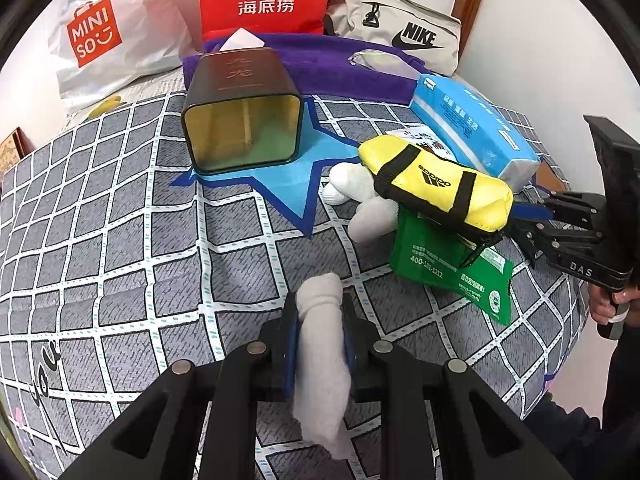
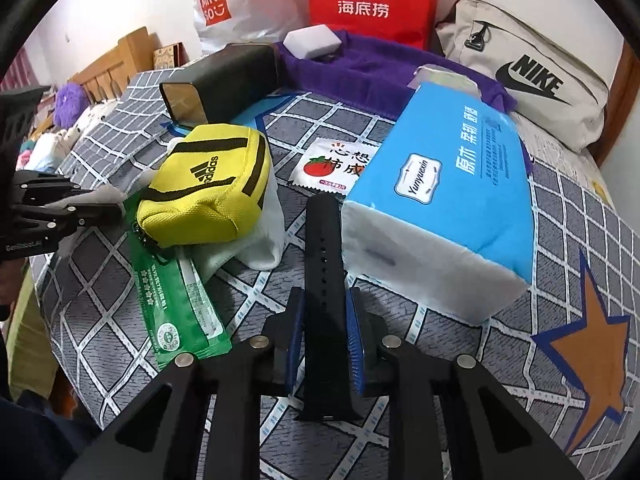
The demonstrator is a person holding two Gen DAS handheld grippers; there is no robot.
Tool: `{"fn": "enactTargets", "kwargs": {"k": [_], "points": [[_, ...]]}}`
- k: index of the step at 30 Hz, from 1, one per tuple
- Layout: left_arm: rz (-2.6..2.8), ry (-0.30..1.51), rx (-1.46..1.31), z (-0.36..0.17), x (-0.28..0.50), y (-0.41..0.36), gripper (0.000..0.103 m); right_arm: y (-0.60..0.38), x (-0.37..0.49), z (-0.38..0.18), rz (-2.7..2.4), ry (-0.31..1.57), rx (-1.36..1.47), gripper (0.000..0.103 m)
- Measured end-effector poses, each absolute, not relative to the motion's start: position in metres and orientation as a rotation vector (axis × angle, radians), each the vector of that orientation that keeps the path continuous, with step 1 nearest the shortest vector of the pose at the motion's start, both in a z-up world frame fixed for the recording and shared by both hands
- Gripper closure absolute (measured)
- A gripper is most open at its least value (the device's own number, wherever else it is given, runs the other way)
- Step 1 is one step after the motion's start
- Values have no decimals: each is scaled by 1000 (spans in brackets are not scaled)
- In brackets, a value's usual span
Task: Organize soft objects
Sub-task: 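Grasp the white sock with the left tool while the right grasps a black strap, then carry the white sock and black strap over the purple towel with both tools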
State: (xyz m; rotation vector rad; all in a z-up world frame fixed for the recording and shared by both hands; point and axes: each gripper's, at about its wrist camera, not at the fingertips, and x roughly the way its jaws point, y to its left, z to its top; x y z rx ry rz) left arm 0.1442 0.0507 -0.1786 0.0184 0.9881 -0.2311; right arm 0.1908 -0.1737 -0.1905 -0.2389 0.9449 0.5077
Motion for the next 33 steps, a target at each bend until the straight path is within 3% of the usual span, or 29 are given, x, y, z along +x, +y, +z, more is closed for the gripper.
{"fn": "enactTargets", "kwargs": {"k": [15,33], "points": [[-217,991,-19,-177,154,52,86,-175,184,-191,498,962,-230,82],[-205,915,-43,-132,149,61,86,-184,161,-129,481,894,-206,83]]}}
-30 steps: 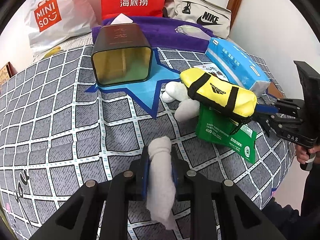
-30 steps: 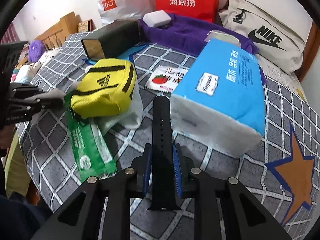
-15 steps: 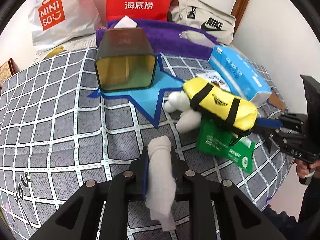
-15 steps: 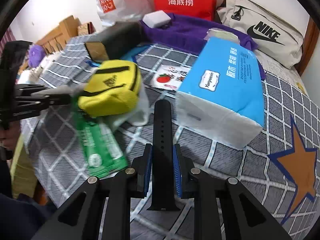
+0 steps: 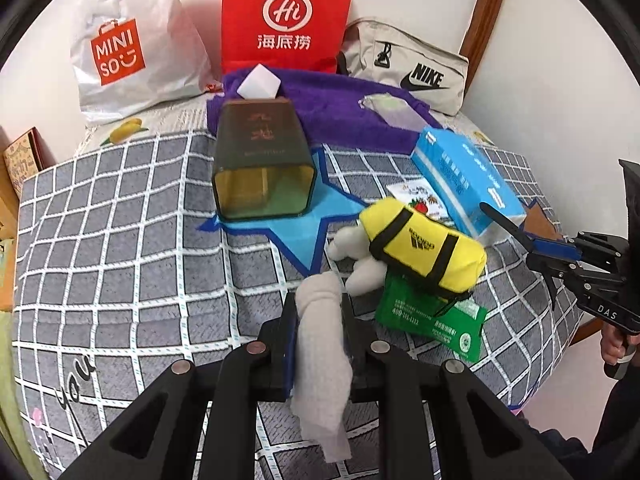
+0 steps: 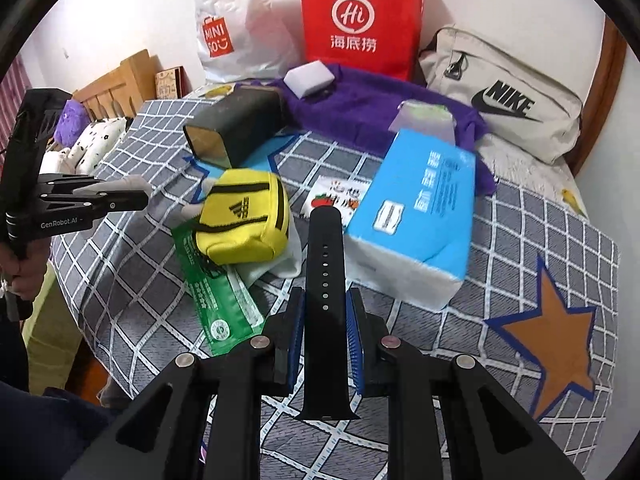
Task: Organize soft objects
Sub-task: 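Carry the white sock and black strap over the purple towel with both tools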
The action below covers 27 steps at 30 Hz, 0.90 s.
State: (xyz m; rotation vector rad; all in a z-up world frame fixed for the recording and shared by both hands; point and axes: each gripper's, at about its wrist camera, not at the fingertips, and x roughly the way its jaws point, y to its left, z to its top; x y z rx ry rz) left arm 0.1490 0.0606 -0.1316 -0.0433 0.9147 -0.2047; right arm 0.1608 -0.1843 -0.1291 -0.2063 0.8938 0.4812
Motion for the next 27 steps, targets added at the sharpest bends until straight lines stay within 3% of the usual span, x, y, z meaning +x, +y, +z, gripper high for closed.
{"fn": "enactTargets", "kwargs": {"k": [27], "points": [[-215,857,-86,-91,225,59,86,-193,247,-89,435,829,-113,83]]}}
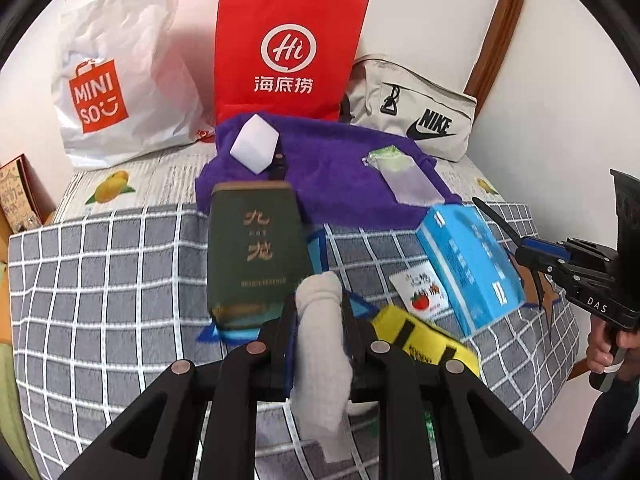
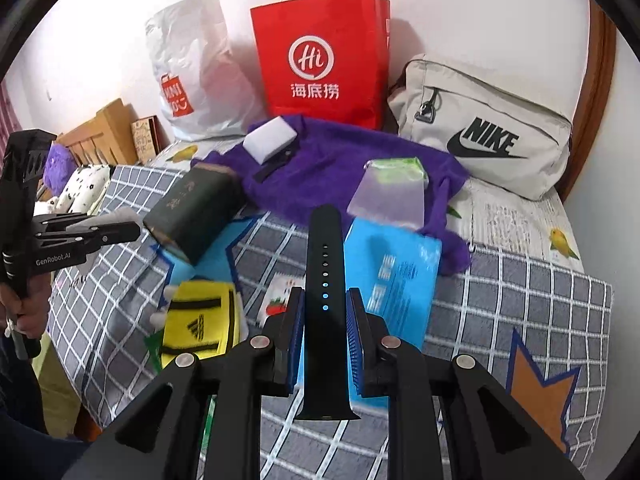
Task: Organize soft objects
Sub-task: 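Carry the white sock and black strap over the purple towel with both tools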
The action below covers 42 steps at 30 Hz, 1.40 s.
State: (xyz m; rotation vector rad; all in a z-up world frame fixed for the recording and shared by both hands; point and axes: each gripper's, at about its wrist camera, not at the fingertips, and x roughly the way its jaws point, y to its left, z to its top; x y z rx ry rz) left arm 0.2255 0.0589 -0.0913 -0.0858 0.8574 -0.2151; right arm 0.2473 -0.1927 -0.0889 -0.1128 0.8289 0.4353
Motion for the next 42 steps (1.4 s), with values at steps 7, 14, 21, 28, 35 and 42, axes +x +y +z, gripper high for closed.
{"fn": "enactTargets", "kwargs": {"k": [7,14,21,28,35,42], "points": [[-203,850,-103,-85,254,60,86,-190,285,-82,452,806,-89,83],[-189,862,-99,-82,285,61,86,-185,321,-83,464,807,-57,83],[-173,860,-120,-79,321,67,86,-180,353,-85,473,811,-18,83],[-165,884,-133,-82,359,73,86,-174,391,-89,474,813,-5,83],[-177,917,-115,-88,395,72,86,-162,424,-96,486,834,-14,83],[-198,960,-89,-100,425,66,86,-157,448,-108,474,873,-20,83]]}}
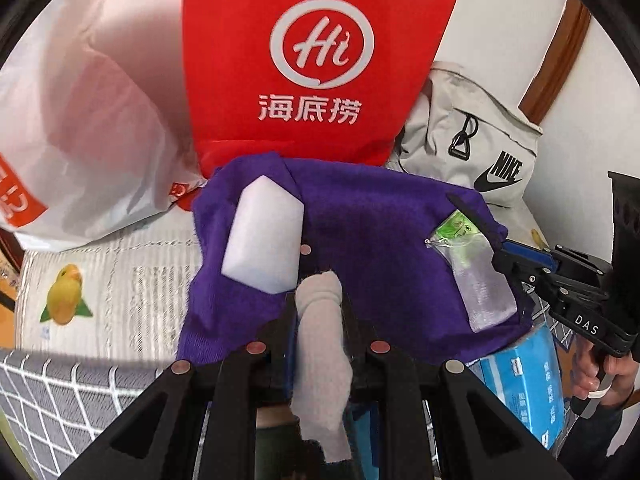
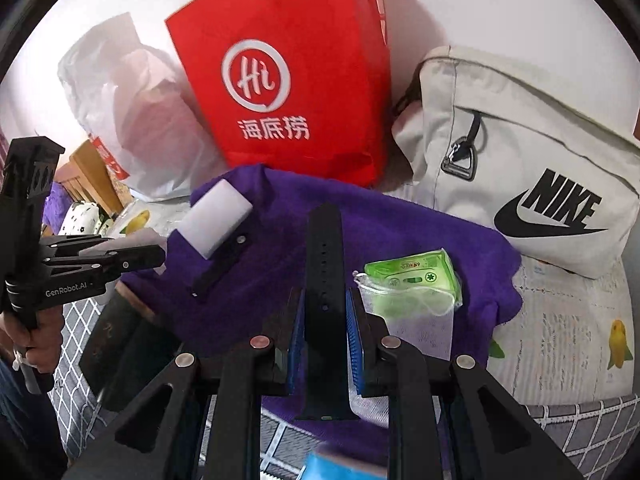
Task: Organize soft objects
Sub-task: 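Carry the white sock and black strap over the purple towel with both tools, then open both tools to release the sock and strap onto the towel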
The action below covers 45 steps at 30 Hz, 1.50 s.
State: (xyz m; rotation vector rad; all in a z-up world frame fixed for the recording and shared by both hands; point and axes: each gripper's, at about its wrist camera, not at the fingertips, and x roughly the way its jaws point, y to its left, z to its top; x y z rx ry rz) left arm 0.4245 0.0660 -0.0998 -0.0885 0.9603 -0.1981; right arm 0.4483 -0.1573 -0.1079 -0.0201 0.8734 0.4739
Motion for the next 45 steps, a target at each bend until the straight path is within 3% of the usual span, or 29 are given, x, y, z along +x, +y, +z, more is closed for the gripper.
{"fn": "enactTargets", "kwargs": {"k": [25,30,33,35,37,45], "points": [[-186,1083,-2,-134,458,68,85,-139,489,-154,459,1035,-54,82],[-156,1077,-6,-132,458,74,55,-141,492,-158,462,1061,-46,82],[-153,1068,-24,-128,457,78,46,-142,492,-157,470,1064,-35,76],[-149,1059,-24,-124,454,79,44,-143,490,-153,484,1052,-27,59],[-140,1056,-23,-121,450,80,43,-143,487,-148,481,1031,-35,50],[-107,1037,-26,-108,423,83,42,-148,463,-122,472,967,-42,48]]}}
